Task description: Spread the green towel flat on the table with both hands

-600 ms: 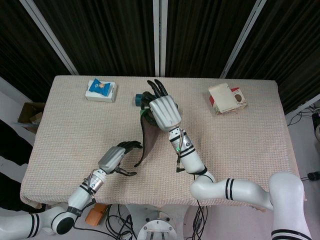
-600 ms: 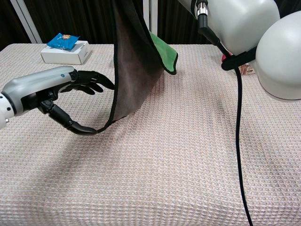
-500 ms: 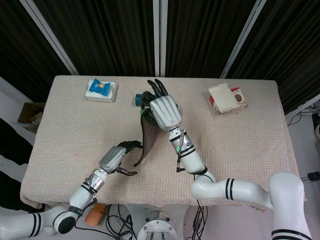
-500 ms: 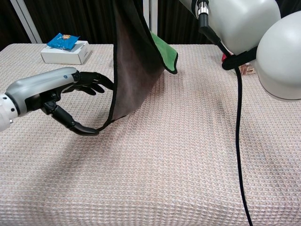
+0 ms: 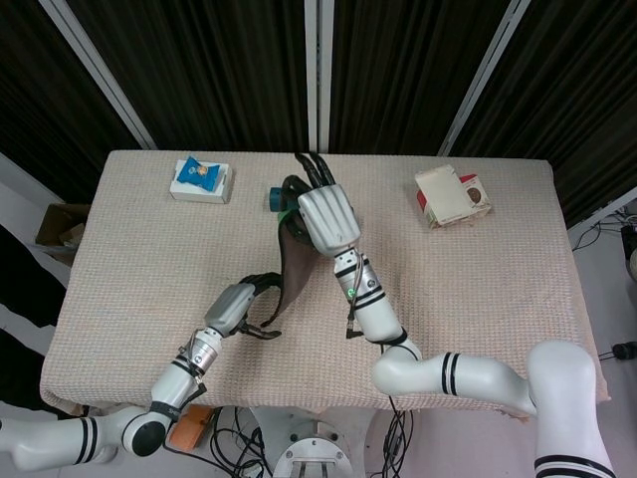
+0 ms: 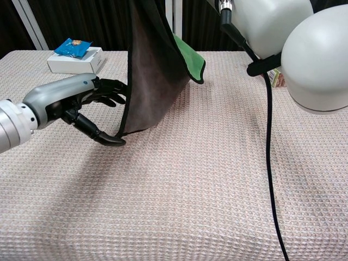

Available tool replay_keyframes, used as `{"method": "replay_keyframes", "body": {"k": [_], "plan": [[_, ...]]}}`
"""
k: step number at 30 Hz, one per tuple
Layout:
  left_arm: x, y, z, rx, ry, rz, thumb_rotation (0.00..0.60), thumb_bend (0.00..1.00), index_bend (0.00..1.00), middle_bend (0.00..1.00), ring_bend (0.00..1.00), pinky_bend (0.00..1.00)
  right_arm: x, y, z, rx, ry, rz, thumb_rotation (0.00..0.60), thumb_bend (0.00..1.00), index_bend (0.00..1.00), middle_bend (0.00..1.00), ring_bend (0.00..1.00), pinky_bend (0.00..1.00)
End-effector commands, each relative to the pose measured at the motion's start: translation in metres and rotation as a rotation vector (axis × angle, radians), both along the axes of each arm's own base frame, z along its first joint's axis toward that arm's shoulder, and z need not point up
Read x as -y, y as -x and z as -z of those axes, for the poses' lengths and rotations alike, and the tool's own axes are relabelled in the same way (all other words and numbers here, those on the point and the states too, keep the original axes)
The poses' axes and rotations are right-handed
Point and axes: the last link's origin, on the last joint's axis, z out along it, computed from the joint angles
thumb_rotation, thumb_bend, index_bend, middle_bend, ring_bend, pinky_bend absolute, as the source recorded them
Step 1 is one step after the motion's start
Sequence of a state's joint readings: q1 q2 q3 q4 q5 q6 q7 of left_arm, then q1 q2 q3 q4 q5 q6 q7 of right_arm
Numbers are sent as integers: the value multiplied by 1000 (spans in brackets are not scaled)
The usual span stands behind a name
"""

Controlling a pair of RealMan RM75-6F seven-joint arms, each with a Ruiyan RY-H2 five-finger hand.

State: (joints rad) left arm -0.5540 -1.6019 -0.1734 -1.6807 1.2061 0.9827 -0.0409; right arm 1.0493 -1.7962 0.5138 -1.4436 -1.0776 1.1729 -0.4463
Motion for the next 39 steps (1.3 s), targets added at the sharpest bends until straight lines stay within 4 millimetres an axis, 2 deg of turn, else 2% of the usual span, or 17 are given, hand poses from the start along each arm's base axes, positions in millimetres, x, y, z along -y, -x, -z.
{"method": "replay_keyframes", "body": {"k": [1, 7, 11, 15, 19, 23, 25, 31, 34, 39], "plan": [[-2, -9, 3, 38, -8, -28, 600, 0, 316, 201, 199, 160, 0, -1, 1, 5, -4, 7, 600, 503, 761, 352, 72, 37], [-11, -23, 17, 52, -21, -92, 600, 8, 420, 256, 233, 165, 0, -1, 2, 19, -13, 19, 600, 504, 762, 352, 72, 37], [-16, -28, 27, 57, -36, -146, 600, 65, 490, 278, 242, 174, 0, 2, -1, 24, -12, 23, 600, 504, 762, 352, 72, 37], [-17, -30, 30, 100, -32, -181, 600, 225, 620, 367, 279, 189, -1, 5, -3, 27, -16, 26, 600, 504, 764, 350, 72, 37], [-20, -30, 30, 129, -38, -196, 600, 323, 728, 462, 323, 200, -4, 7, -4, 31, -23, 25, 600, 504, 767, 350, 72, 37], [-19, -27, 25, 139, -52, -197, 600, 465, 797, 532, 362, 209, -9, 15, -7, 31, -36, 22, 600, 503, 767, 349, 71, 37], [-18, -21, 14, 124, -70, -181, 600, 491, 811, 550, 371, 210, -14, 24, -13, 31, -45, 21, 600, 503, 767, 349, 71, 37], [-23, 1, -44, -7, -219, -84, 600, 491, 818, 547, 372, 210, -19, 55, -46, 78, -131, 35, 600, 504, 768, 352, 72, 37], [-38, 2, -71, -105, -315, -30, 600, 491, 814, 533, 369, 210, -10, 60, -65, 74, -109, 37, 600, 503, 769, 352, 72, 37], [-71, -4, -106, -183, -421, -13, 600, 491, 809, 521, 360, 210, 15, 54, -82, 95, -62, 46, 600, 503, 772, 360, 89, 38]]}}
